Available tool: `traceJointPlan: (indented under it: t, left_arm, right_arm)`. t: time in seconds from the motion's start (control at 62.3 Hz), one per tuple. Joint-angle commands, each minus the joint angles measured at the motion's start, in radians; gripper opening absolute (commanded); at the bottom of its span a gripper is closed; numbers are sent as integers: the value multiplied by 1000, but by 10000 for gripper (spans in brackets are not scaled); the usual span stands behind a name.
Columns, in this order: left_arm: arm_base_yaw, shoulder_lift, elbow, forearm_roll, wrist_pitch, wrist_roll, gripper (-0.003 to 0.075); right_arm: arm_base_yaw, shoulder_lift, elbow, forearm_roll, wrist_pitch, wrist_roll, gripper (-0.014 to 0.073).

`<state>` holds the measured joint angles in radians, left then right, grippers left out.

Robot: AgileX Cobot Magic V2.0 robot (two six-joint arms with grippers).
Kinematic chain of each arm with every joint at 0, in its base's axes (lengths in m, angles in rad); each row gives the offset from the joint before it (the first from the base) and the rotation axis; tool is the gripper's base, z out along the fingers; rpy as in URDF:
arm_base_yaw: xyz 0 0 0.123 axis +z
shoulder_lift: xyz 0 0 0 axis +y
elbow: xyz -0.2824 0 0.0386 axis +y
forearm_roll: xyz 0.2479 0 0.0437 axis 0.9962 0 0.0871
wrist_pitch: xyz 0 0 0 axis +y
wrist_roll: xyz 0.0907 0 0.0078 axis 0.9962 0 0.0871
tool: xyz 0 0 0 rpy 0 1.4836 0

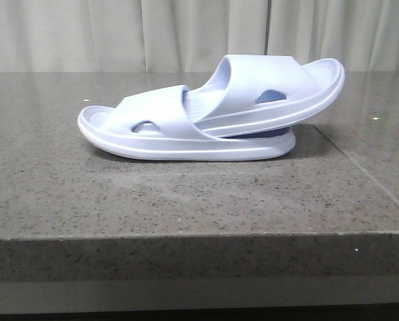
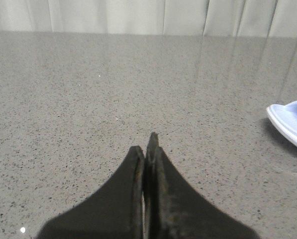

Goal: Insert blue slippers together front up

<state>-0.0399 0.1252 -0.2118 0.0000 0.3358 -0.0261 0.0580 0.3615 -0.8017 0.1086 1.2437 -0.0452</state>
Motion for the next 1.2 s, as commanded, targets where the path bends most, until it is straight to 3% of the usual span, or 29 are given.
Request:
traceJointPlan:
  t: [0.0, 0.176, 0.241, 1.187]
  left_arm:
    - [2, -62, 73, -19, -208, 3, -20]
    - [4, -150, 223, -69, -359, 3, -20]
    - [4, -147, 220, -79, -318, 3, -20]
    - [4, -147, 220, -63, -415, 4, -20]
  right_arm:
    - [-2, 10, -19, -1, -53, -4, -68]
    - [-2, 10, -19, -1, -53, -4, -68]
    - [-2, 10, -19, -1, -50, -4, -68]
    - [-2, 10, -19, -1, -46, -4, -68]
